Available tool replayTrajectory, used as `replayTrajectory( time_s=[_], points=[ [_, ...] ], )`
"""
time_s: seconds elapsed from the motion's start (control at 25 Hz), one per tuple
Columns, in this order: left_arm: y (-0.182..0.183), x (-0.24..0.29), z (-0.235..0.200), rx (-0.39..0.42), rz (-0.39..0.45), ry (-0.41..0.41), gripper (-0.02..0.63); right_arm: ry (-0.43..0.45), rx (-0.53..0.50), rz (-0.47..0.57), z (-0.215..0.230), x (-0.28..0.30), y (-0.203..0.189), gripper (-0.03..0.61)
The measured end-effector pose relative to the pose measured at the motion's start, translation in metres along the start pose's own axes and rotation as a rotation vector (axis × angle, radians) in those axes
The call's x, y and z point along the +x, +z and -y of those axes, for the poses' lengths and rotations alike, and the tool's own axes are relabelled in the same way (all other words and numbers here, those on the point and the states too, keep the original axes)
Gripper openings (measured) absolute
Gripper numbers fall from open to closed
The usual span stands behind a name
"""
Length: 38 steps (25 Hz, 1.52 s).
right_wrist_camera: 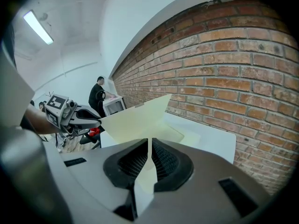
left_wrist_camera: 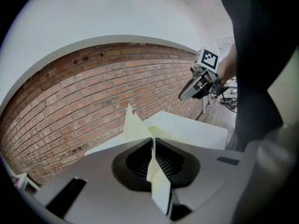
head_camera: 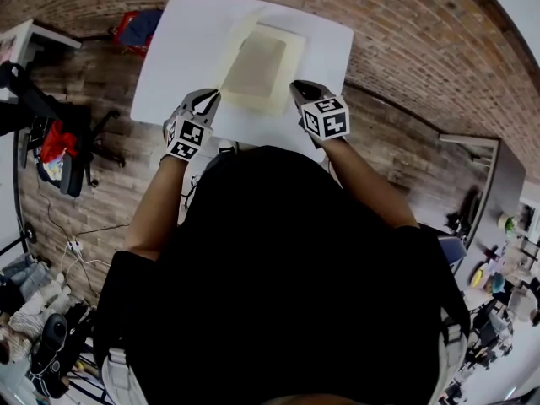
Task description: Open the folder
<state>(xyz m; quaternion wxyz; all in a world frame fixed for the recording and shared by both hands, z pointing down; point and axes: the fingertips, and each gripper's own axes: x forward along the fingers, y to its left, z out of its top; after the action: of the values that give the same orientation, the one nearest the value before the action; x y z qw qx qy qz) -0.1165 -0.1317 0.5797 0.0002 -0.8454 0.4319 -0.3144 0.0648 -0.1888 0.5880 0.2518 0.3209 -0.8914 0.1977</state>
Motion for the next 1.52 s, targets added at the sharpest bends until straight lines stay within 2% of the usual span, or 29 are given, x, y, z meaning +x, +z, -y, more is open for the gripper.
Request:
replayTrajectory(
  time_s=[0.92, 1.52],
  points=[
    [-0.027, -0.018, -0.048, -0.087, 0.003, 0.041, 0.028, 0.005, -0.001, -0.016, -0.014, 0.032, 0.011, 0.049],
    [-0.053, -0.028, -0.085, -0.175, 0.008, 0.08, 0.026, -0.005, -0.003, -0.023, -0.016, 0.044, 0.021, 0.049]
  ],
)
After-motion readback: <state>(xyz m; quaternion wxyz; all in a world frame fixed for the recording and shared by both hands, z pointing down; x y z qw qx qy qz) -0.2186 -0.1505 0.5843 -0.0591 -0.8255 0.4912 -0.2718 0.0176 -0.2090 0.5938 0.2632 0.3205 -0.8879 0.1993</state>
